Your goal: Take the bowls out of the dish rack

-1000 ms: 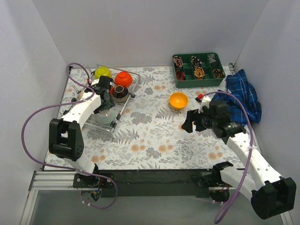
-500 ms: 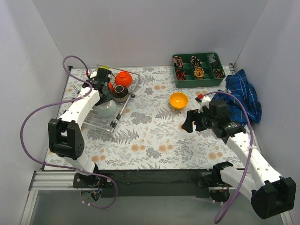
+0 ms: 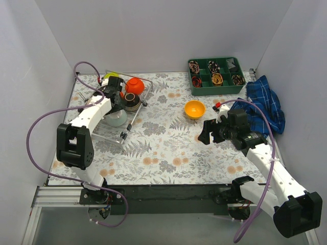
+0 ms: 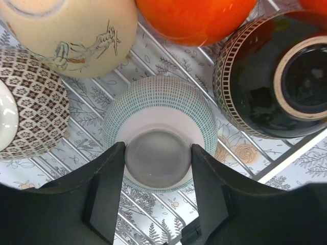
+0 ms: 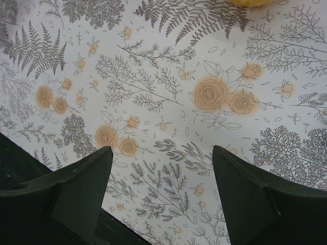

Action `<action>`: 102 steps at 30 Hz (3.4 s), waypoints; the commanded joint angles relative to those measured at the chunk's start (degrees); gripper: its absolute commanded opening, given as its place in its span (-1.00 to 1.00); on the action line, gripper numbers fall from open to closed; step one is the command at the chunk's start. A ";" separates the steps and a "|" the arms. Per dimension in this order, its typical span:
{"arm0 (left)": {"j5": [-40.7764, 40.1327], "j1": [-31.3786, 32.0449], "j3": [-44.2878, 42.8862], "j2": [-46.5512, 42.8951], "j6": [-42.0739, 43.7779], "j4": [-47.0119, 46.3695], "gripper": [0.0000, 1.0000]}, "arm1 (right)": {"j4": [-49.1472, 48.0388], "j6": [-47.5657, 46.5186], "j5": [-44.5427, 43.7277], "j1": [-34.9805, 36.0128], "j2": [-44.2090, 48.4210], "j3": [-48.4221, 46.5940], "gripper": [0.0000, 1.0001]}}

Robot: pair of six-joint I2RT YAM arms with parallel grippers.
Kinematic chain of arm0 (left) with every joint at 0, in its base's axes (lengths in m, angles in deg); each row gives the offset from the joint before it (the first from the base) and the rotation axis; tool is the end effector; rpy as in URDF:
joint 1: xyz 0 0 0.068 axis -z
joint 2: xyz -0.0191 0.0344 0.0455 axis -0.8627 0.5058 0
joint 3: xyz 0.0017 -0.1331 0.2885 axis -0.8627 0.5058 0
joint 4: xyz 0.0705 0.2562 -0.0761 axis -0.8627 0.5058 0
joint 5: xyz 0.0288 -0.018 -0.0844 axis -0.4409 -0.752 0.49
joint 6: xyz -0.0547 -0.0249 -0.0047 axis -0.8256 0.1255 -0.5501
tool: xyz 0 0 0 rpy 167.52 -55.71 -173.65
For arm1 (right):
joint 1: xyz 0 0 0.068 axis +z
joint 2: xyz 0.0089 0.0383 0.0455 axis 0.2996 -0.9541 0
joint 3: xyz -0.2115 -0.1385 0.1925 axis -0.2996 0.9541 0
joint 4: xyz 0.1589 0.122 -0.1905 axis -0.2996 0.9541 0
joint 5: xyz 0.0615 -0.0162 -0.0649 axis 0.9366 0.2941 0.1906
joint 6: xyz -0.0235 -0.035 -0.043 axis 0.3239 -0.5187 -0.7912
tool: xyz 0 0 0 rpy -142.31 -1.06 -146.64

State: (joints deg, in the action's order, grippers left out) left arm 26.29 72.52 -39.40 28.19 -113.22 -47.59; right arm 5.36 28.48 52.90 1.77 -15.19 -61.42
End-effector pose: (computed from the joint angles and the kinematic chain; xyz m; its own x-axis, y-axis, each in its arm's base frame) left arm 0.3733 -0.0666 0.2970 -0.3278 -0.7871 -0.5226 -0.7830 0.5359 -0.3160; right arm 0.1800 0.0762 0.2950 -0.6554 -0.0768 -0.7514 -0.4345 0.8521 0.2919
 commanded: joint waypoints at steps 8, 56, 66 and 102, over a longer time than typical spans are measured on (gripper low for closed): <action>0.85 -0.07 3.33 -1.54 0.91 -6.51 -0.93 | -0.40 -0.93 0.62 0.13 1.51 -1.15 0.73; 33.63 0.36 10.62 -27.91 -22.99 -13.89 -1.00 | -73.26 39.50 25.49 19.21 -55.70 -32.96 0.61; 33.55 0.54 16.43 -29.93 -22.13 -16.53 -0.88 | -76.25 39.76 28.22 20.00 -54.31 -31.75 -0.97; 5.95 0.54 14.14 -31.51 9.25 -6.33 0.96 | 18.85 -17.46 -36.20 18.42 -44.54 -30.95 -0.97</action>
State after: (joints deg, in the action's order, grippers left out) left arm 33.94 73.07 -25.11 -2.55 -105.87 -54.26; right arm 24.13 12.02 20.96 20.13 -56.74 -90.78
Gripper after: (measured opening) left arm 0.982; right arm 0.077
